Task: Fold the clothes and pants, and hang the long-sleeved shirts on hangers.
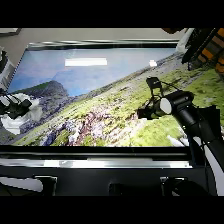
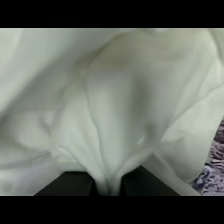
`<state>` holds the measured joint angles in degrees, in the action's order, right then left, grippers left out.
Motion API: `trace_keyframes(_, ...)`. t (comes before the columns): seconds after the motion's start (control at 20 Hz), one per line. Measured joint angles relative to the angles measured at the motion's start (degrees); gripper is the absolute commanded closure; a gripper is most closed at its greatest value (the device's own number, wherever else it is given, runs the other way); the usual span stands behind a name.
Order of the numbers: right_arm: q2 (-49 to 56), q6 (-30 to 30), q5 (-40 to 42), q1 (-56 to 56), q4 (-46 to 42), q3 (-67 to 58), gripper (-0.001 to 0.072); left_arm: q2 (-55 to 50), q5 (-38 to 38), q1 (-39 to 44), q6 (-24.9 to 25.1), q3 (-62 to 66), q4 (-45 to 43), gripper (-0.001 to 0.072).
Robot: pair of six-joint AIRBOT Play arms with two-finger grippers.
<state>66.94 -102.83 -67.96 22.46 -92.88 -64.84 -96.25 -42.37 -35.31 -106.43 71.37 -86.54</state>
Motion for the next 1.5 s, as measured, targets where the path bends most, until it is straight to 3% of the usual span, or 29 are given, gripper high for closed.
trace_keyframes(0.25,0.00,-0.02,0.00,0.00,0.02,0.00,0.0680,0.70,-6.16,5.20,10.73,1.11,14.93,0.0693)
trace_keyframes(0.45,0.00,-0.02,0.00,0.00,0.15,0.00,0.0679,3.58,-11.26,15.63,14.32,1.31,23.50,0.0692)
trace_keyframes(0.65,0.00,-0.02,0.00,0.00,0.15,0.00,0.0679,5.86,-14.05,29.59,14.93,1.40,31.26,0.0692)
trace_keyframes(1.0,0.00,-0.02,0.00,0.00,-0.02,0.00,0.0680,5.79,-10.58,53.51,8.96,1.40,36.79,0.0688)
trace_keyframes(1.05,0.00,-0.02,0.00,0.00,-0.02,0.00,0.0680,5.29,-9.90,55.69,8.33,1.40,37.13,0.0616)
trace_keyframes(1.1,0.00,-0.02,0.00,0.00,-0.02,0.00,0.0680,4.68,-9.25,57.59,7.34,1.40,37.18,0.0293)
trace_keyframes(1.15,0.00,-0.02,0.00,0.00,-0.02,0.00,0.0680,4.13,-8.79,58.95,6.67,1.40,37.31,0.0036)
trace_keyframes(1.3,0.00,-0.02,0.09,0.00,0.00,0.00,0.0680,4.07,-8.70,59.76,4.83,1.40,37.55,0.0032)
trace_keyframes(1.5,0.00,-0.28,1.95,0.00,0.42,0.00,0.0679,8.83,-14.51,52.78,5.53,1.40,36.06,0.0032)
